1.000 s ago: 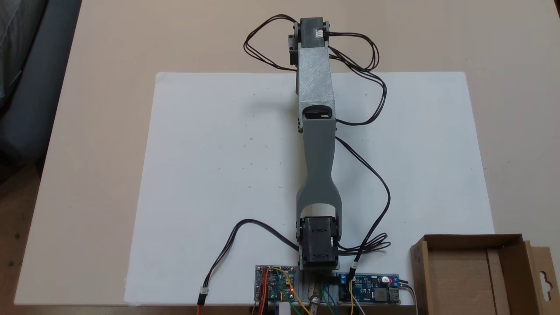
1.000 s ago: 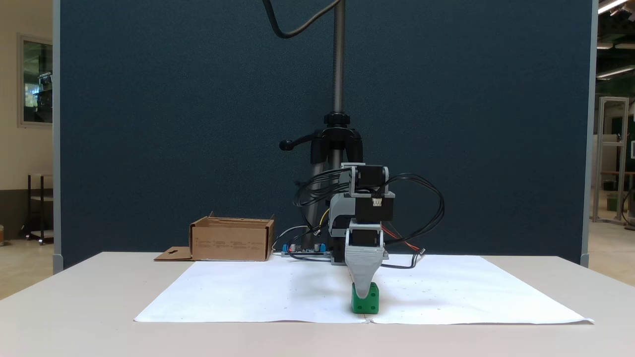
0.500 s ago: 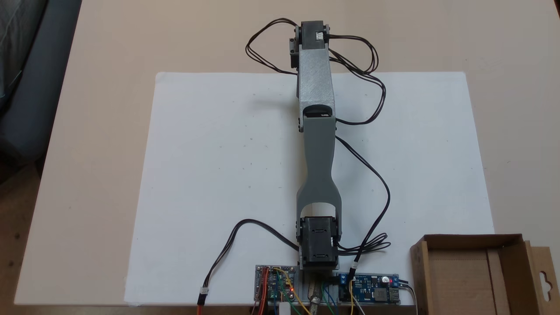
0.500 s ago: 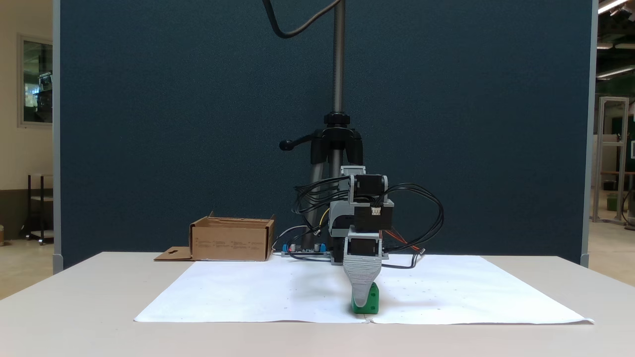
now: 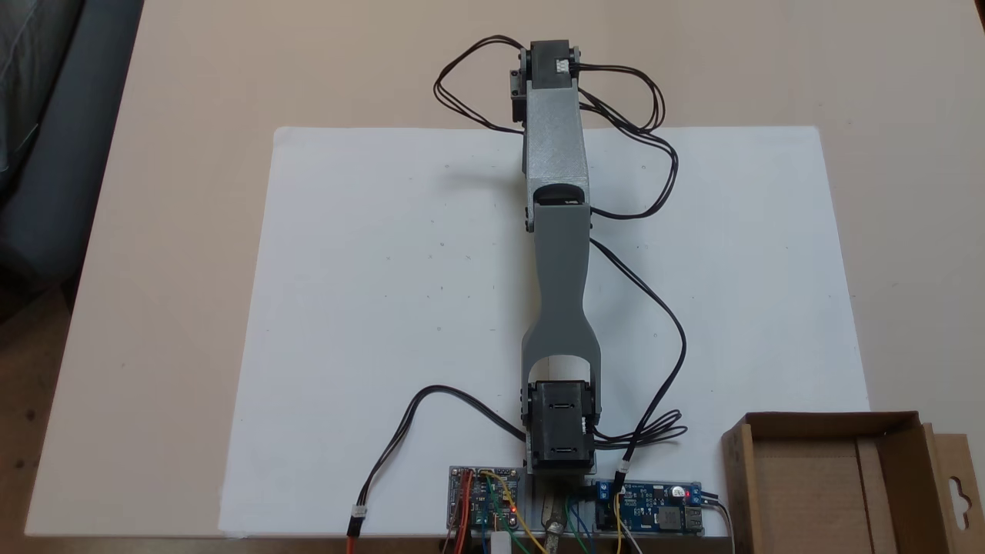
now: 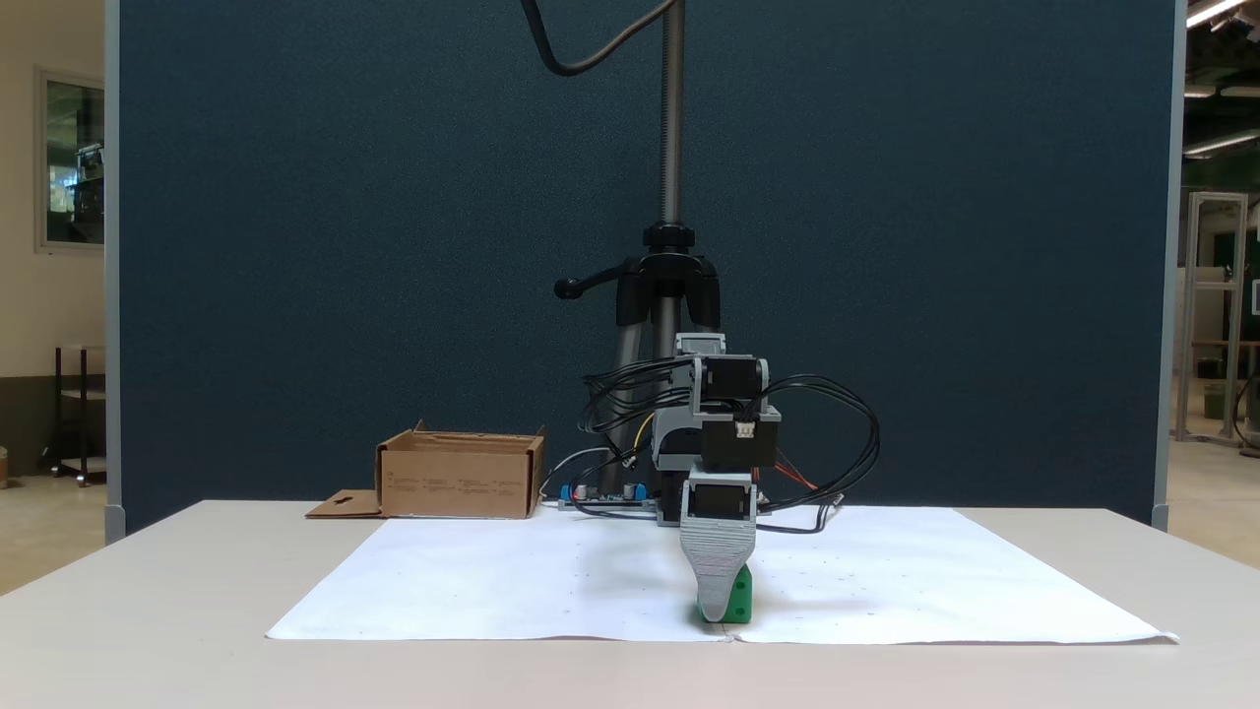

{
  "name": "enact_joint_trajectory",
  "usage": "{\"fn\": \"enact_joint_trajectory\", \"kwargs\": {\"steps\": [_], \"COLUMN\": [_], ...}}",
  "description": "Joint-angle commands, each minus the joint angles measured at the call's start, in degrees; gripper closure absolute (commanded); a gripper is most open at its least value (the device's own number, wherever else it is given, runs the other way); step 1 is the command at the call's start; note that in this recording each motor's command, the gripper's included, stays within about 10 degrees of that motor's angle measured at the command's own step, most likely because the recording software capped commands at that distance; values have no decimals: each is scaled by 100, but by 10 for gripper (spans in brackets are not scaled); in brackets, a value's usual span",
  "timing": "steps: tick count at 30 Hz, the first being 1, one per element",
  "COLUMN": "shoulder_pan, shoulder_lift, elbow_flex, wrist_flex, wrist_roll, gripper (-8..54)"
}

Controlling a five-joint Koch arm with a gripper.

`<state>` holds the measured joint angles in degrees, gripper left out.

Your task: Grasp a green dice and put it in the bin.

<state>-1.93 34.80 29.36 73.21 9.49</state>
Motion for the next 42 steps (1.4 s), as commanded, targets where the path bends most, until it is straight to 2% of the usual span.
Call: {"fn": "enact_joint_trajectory", "kwargs": {"steps": [1, 19, 24, 30, 32, 34, 35, 42], "shoulder_pan": [-79, -158, -167, -167, -167, -158, -158, -158], "shoulder_lift": [141, 18, 0, 0, 0, 9, 9, 18], "elbow_flex": [-299, -299, -299, -299, -299, -299, -299, -299], "wrist_flex": [-141, -123, -114, -88, -88, -88, -88, -44], "wrist_roll": [35, 35, 53, 53, 53, 53, 53, 70], "gripper": [20, 44, 125, 156, 249, 314, 327, 328]}}
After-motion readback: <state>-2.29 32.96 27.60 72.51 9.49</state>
